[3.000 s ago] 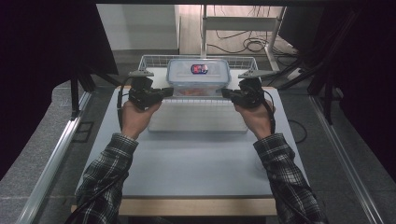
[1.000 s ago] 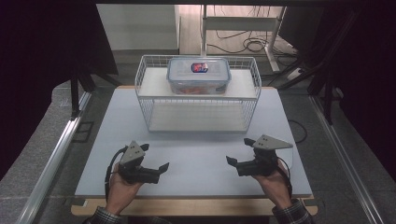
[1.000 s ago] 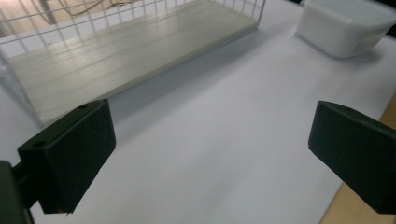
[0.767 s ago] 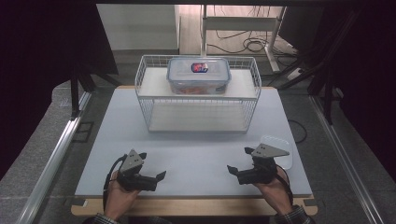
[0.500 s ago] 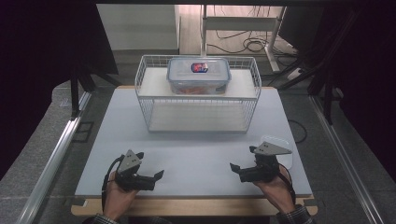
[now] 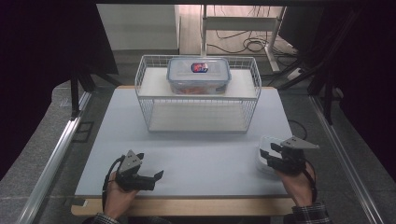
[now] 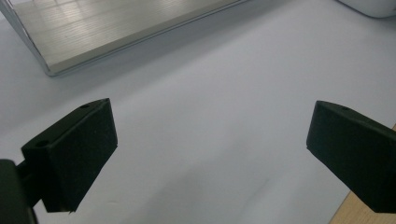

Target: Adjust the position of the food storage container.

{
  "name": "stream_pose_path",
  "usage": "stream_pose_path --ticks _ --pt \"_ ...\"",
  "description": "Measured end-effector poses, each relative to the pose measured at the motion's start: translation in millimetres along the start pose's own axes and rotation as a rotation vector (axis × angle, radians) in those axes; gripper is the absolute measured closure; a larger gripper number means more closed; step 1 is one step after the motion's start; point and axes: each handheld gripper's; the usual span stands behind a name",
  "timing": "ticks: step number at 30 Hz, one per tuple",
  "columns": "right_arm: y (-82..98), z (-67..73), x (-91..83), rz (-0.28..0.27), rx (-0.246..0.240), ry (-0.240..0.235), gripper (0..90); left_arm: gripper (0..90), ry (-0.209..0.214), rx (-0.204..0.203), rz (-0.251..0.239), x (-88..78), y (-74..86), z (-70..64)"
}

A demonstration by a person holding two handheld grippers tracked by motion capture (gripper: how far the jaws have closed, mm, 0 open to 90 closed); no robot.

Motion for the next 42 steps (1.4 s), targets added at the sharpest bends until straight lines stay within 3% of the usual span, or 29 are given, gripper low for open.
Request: stream_pose_path --ticks 6,9,19,26,35,42 --pt "5.1 -25.2 -7.6 0.004 -0.010 0.059 83.2 2.2 0.002 0.003 0.012 1.7 0.8 -0.1" --pt "7.7 -35.2 -9.8 0.016 -0.007 0.092 89.2 2.3 0.004 0.001 0.017 2.7 1.2 0.2" --pt "19.5 -62.9 -10.8 0.054 0.071 0.180 89.4 2.8 0.010 -0.006 0.028 4.7 2.3 1.5" --pt "30.2 -70.7 0.3 0.106 0.076 0.204 89.4 3.0 0.010 -0.005 0.034 5.4 2.6 1.9" --pt "32.2 -72.1 6.3 0.111 0.108 0.176 89.5 3.4 0.014 -0.005 0.041 6.7 3.0 1.9" --pt "25.7 -59.5 15.2 0.108 0.091 0.128 89.4 3.5 0.013 -0.003 0.047 8.0 3.0 1.8"
Point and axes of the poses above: each handheld gripper's, and its own axes: x roughly forward along the jaws, y roughly out of its underside, z roughly to its left, and after that the axes turned 10 degrees about y, right-handed
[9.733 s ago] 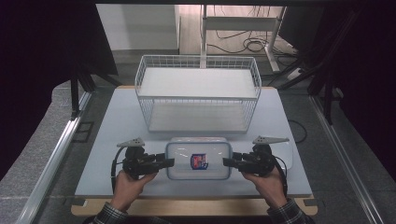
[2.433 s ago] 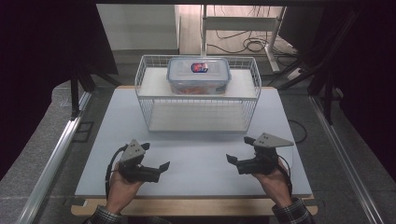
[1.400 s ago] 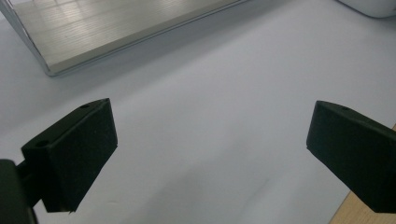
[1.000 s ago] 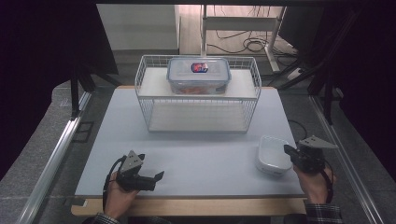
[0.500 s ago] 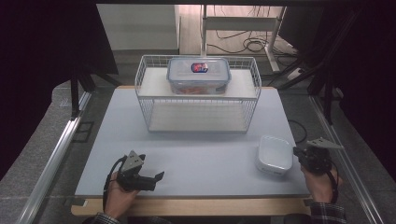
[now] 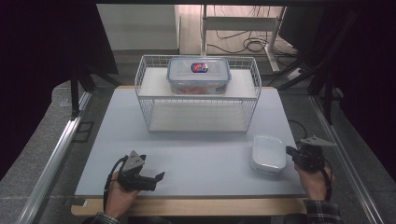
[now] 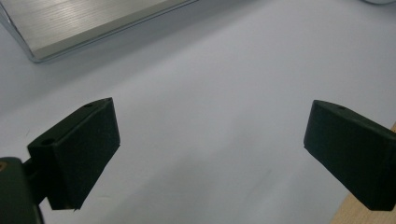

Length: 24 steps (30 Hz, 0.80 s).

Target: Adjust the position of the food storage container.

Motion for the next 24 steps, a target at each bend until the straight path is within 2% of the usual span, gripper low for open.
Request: stream_pose_path --ticks 15,24 --pt "-18.2 51.7 17.5 -0.014 -0.066 -0.142 89.3 3.6 0.007 0.002 0.009 2.5 -0.6 -1.2" --pt "-27.6 91.6 25.3 -0.022 -0.117 -0.238 89.3 3.7 0.013 -0.001 0.011 3.9 -1.6 -1.8"
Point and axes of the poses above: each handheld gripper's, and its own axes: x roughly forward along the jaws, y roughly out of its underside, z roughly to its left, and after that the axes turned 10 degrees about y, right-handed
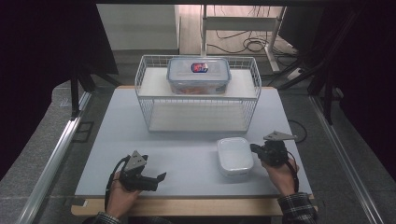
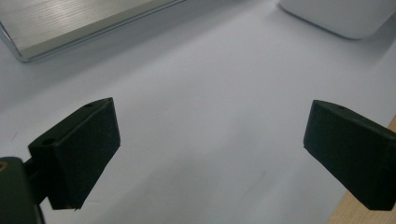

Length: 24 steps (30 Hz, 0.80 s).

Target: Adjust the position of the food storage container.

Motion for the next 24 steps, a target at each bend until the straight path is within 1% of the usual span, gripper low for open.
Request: stream_pose_path --ticks 3,7,9,12,14,15,17,18,20,21,22,23,24 --pt "-4.8 11.7 5.7 0.000 -0.019 -0.027 89.2 3.8 0.001 -0.002 0.001 -0.1 -0.3 0.0" --pt "-11.2 28.3 13.8 -0.001 -0.045 -0.067 89.3 3.8 0.006 -0.015 0.000 0.0 -0.8 0.2" --pt "-14.3 37.6 17.7 0.000 -0.055 -0.085 89.3 3.5 -0.002 -0.016 0.007 0.2 -1.5 -0.3" --pt "-18.2 51.3 23.7 0.002 -0.082 -0.114 89.3 3.0 -0.005 -0.021 0.012 0.1 -3.1 -1.4" --pt "-19.7 59.7 26.9 0.008 -0.097 -0.132 89.3 3.1 0.007 -0.027 0.007 -0.4 -4.4 -2.1" --pt "-20.3 64.9 28.9 0.009 -0.113 -0.143 89.2 3.4 0.003 -0.028 0.011 -0.6 -5.3 -2.5" --pt "-21.8 68.4 28.2 0.009 -0.133 -0.137 88.6 4.9 -0.008 -0.021 0.023 -0.5 -6.6 -3.2" --pt "-22.0 67.7 26.3 0.004 -0.136 -0.135 88.6 6.8 -0.006 -0.018 0.028 -0.3 -7.2 -3.4" --pt "-21.0 64.3 19.1 -0.006 -0.132 -0.132 88.6 15.0 -0.002 -0.007 0.029 -0.7 -9.5 -2.8" --pt "-19.8 63.0 14.4 -0.007 -0.130 -0.131 88.9 23.7 0.020 -0.012 0.013 -0.9 -11.1 -2.0" --pt "-18.1 61.5 9.8 -0.010 -0.131 -0.132 89.3 34.4 0.043 -0.017 -0.002 -0.9 -13.5 -0.4" --pt "-16.0 60.7 4.7 -0.013 -0.128 -0.138 89.4 43.3 0.062 -0.030 -0.015 0.2 -16.7 1.5" --pt "-13.7 60.8 -0.4 -0.016 -0.124 -0.142 89.5 53.0 0.085 -0.032 -0.021 1.9 -20.1 3.6"
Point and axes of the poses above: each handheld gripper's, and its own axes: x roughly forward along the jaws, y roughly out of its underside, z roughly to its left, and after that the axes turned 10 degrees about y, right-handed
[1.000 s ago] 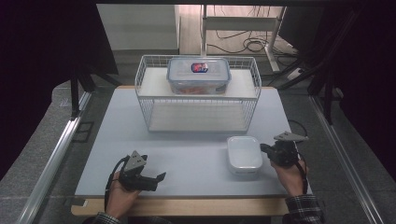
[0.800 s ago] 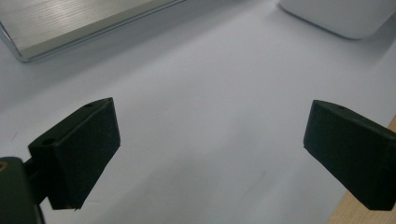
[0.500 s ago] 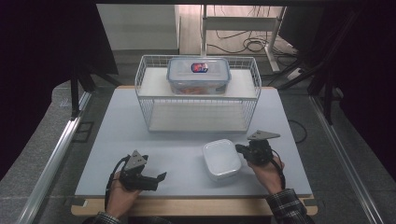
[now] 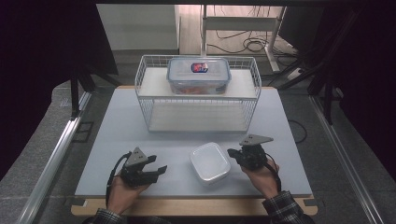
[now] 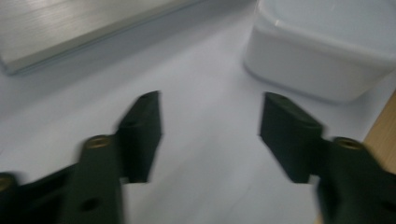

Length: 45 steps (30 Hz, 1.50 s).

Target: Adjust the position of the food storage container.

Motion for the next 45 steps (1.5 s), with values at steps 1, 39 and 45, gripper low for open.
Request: stream_pose_path --ticks 1,39,45 --pt "2.2 0.9 -4.6 -0.003 -0.005 -0.004 89.5 60.7 0.008 0.002 -0.004 2.8 -3.5 1.6" --pt "19.0 14.8 8.7 0.086 -0.026 -0.078 89.5 90.0 0.111 0.031 0.168 66.9 -30.6 -8.5" --pt "6.0 9.1 28.8 0.085 -0.038 -0.082 89.6 89.9 0.098 0.002 0.163 58.2 -24.6 -13.2"
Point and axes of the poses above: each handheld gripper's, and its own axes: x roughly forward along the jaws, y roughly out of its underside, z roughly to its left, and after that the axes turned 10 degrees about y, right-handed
